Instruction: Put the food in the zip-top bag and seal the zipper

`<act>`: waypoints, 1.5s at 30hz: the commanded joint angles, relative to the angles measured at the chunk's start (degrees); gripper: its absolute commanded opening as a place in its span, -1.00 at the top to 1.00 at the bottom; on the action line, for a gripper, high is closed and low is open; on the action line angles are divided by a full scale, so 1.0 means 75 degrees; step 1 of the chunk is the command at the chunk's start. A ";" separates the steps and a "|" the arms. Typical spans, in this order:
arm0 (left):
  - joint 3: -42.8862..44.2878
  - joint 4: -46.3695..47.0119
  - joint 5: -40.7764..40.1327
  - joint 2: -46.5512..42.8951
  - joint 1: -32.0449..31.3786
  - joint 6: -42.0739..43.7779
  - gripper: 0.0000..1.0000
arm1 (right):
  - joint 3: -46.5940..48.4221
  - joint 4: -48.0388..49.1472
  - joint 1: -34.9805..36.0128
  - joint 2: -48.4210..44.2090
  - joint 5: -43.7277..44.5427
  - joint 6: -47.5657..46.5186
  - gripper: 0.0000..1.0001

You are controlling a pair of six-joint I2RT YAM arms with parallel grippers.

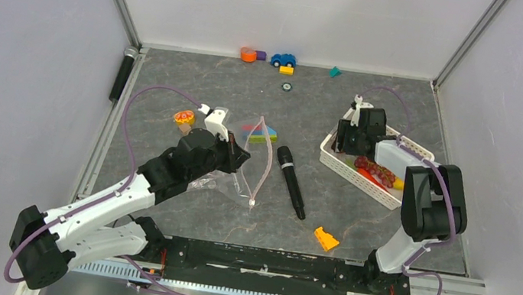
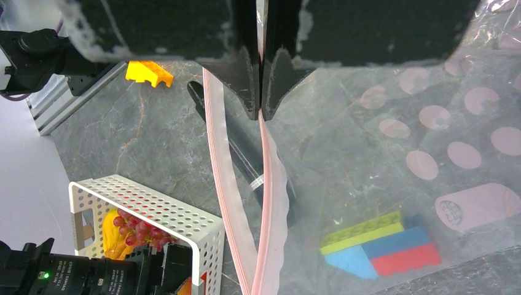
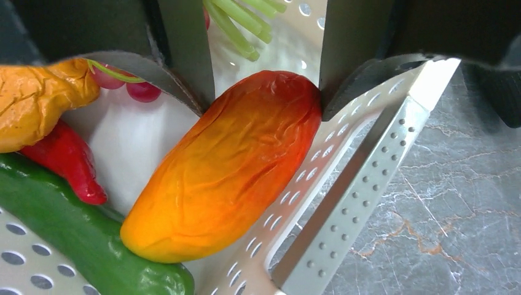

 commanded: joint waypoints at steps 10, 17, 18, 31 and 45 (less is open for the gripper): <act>0.0088 0.0090 -0.0143 -0.0022 -0.0030 0.0015 0.96 | -0.1115 0.1225 -0.0027 -0.2177 0.1186 -0.0150 0.23; 0.0107 0.0103 -0.0098 0.0009 -0.0029 -0.0017 0.96 | -0.2000 0.2492 -0.0018 -0.3641 -0.0457 -0.0321 0.26; 0.0107 0.0113 -0.0101 0.0000 -0.0021 -0.0021 0.96 | -0.2116 0.2813 -0.0008 -0.3804 -0.0965 -0.0311 0.26; 0.0100 0.0137 -0.0011 0.0011 -0.0030 -0.0084 0.96 | -0.2392 0.3617 0.2518 -0.5113 -0.3462 -0.2173 0.25; 0.0080 0.0160 0.0064 -0.0038 -0.0031 -0.0100 0.96 | -0.0940 0.2079 0.4442 -0.3355 -0.2483 -0.3323 0.24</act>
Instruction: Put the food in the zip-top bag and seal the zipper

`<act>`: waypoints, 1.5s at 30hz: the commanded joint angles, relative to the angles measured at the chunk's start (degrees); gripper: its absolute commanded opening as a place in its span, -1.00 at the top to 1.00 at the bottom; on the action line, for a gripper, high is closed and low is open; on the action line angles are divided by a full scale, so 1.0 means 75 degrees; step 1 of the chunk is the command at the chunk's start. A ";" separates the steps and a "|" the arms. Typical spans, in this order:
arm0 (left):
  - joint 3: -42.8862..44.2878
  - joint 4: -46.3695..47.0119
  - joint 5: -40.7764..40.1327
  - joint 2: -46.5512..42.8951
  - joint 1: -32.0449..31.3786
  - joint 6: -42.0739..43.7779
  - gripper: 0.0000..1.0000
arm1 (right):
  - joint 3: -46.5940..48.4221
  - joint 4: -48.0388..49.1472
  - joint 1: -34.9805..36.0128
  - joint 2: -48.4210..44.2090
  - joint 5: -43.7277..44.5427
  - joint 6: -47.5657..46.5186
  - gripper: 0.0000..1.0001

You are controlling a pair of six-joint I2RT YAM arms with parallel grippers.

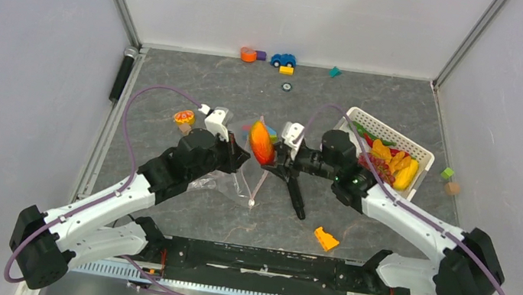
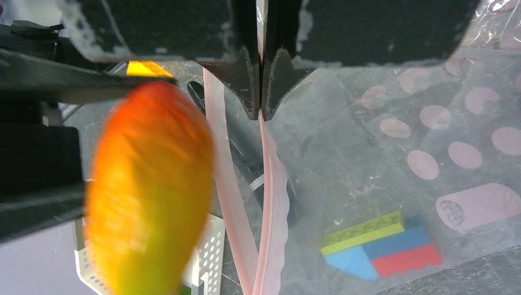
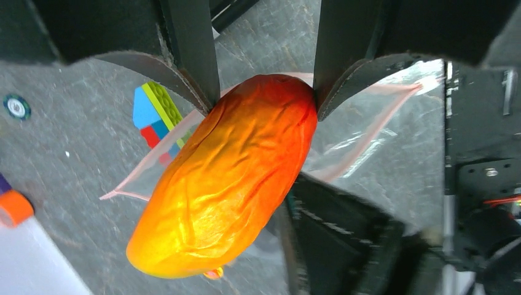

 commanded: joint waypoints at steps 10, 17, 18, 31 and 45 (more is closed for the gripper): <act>0.0018 0.0160 0.0029 -0.0236 -0.0032 -0.0085 0.96 | 0.2230 -0.2365 0.0125 0.2307 0.2421 -0.0007 -0.04; 0.0042 0.0168 -0.0002 -0.0109 -0.0023 -0.0085 0.96 | 0.2172 -0.2350 0.0124 0.2229 0.2417 -0.0138 -0.45; 0.0041 0.0172 -0.0038 -0.0101 -0.0029 -0.0091 0.96 | 0.2142 -0.2330 0.0126 0.2203 0.2447 -0.0159 -0.48; 0.0045 0.0160 -0.0078 -0.0066 -0.0021 -0.0083 0.96 | 0.2115 -0.2181 0.0125 0.2103 0.2350 -0.0031 -0.75; 0.0058 0.0115 -0.0159 -0.0078 -0.0031 -0.0132 0.96 | 0.1152 -0.1357 0.0126 0.0874 0.2094 -0.0092 -0.84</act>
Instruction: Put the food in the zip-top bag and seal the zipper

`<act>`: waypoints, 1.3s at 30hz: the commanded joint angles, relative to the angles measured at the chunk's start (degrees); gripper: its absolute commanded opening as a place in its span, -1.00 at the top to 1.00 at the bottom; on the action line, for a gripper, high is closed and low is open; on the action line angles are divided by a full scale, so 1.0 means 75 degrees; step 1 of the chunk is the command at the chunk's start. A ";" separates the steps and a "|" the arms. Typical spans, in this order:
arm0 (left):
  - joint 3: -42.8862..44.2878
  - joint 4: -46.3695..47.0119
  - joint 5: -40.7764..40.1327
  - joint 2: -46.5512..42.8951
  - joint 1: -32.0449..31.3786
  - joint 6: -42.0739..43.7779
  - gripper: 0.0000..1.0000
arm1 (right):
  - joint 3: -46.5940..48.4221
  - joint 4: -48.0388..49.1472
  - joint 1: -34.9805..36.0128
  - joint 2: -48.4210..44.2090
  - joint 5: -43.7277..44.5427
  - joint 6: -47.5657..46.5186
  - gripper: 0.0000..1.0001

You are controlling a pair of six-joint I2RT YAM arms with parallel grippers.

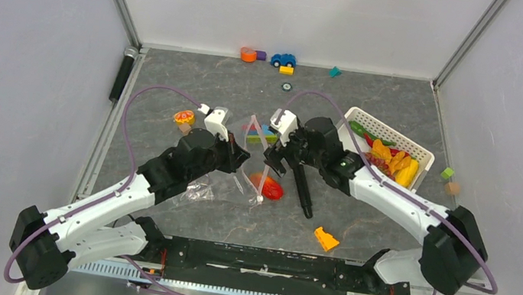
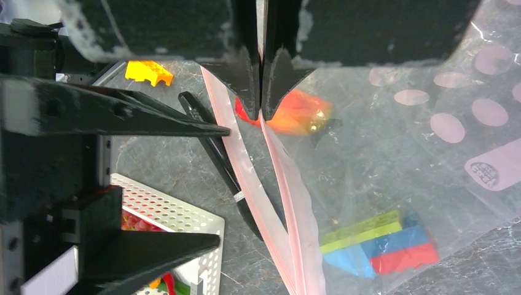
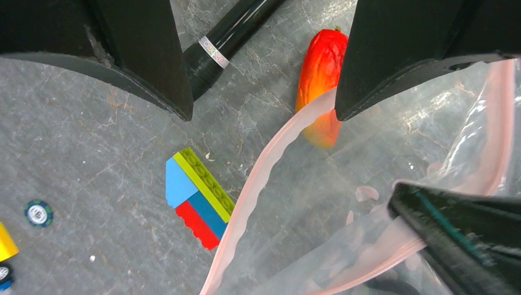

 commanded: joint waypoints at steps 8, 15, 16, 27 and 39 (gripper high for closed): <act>0.0064 -0.0208 -0.0845 -0.0398 -0.0020 -0.0093 0.96 | -0.3233 0.2508 0.0047 -0.2984 -0.1707 -0.0187 -0.96; 0.0032 -0.0229 -0.1011 -0.0531 -0.0020 -0.0032 0.96 | -0.3697 0.2872 0.0119 -0.2340 -0.1725 -0.0015 -0.96; 0.0023 -0.0225 -0.1024 -0.0523 -0.0020 -0.0034 0.96 | -0.3644 0.2917 0.0129 -0.2168 -0.1712 -0.0069 -0.96; 0.0026 -0.0215 -0.0952 -0.0496 -0.0020 -0.0039 0.96 | -0.3150 0.3592 0.0262 -0.0092 -0.1508 -0.0284 -0.96; 0.0023 -0.0221 -0.0866 -0.0587 -0.0020 -0.0084 0.96 | -0.3057 0.3836 0.0272 0.0764 -0.1508 -0.0326 -0.66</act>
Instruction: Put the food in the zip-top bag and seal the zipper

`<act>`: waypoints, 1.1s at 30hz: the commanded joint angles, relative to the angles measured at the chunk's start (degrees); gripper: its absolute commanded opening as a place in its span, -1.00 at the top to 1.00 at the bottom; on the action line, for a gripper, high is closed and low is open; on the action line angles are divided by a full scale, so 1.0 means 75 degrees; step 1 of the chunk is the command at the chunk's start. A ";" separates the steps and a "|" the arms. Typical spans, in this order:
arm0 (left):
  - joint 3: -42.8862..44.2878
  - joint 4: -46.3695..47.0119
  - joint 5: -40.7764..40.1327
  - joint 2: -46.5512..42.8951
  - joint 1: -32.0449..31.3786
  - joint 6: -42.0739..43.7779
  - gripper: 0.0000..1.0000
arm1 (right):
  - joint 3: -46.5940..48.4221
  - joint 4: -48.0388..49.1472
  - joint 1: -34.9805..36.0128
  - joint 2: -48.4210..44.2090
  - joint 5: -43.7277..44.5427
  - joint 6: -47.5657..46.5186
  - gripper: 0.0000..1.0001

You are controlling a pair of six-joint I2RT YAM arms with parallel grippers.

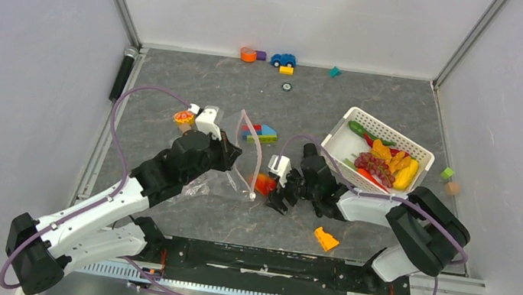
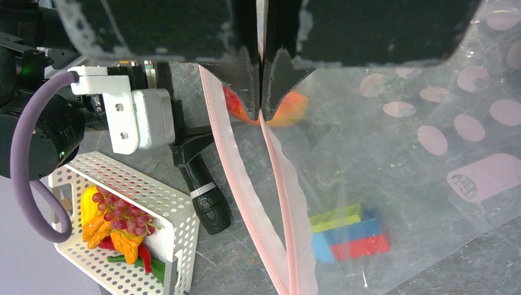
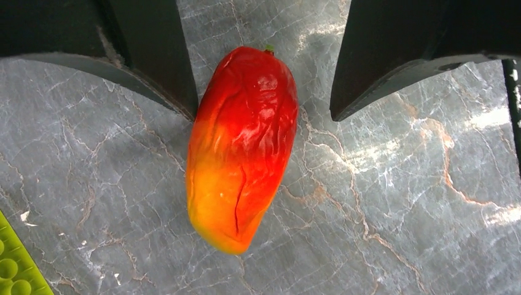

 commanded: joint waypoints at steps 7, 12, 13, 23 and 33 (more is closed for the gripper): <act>-0.0001 0.0188 0.0002 -0.0247 -0.0016 -0.0092 0.96 | -0.0155 0.0541 0.0042 -0.0932 0.0883 -0.0072 0.46; -0.0039 0.0179 -0.0105 -0.0324 -0.0020 -0.0080 0.96 | -0.0246 0.0280 0.0039 -0.1592 0.1122 -0.0051 0.56; -0.0023 0.0179 -0.0079 -0.0326 -0.0020 -0.0072 0.96 | -0.0267 0.0194 0.0036 -0.1777 0.1126 -0.0041 0.57; -0.0075 0.0244 -0.0176 -0.0377 -0.0021 -0.0066 0.96 | -0.0233 -0.0800 0.0039 -0.4060 0.2753 0.0423 0.60; -0.0076 0.0336 0.0190 -0.0348 -0.0020 0.0017 0.96 | 0.1079 -0.1646 0.0036 -0.3634 0.0127 0.1268 0.59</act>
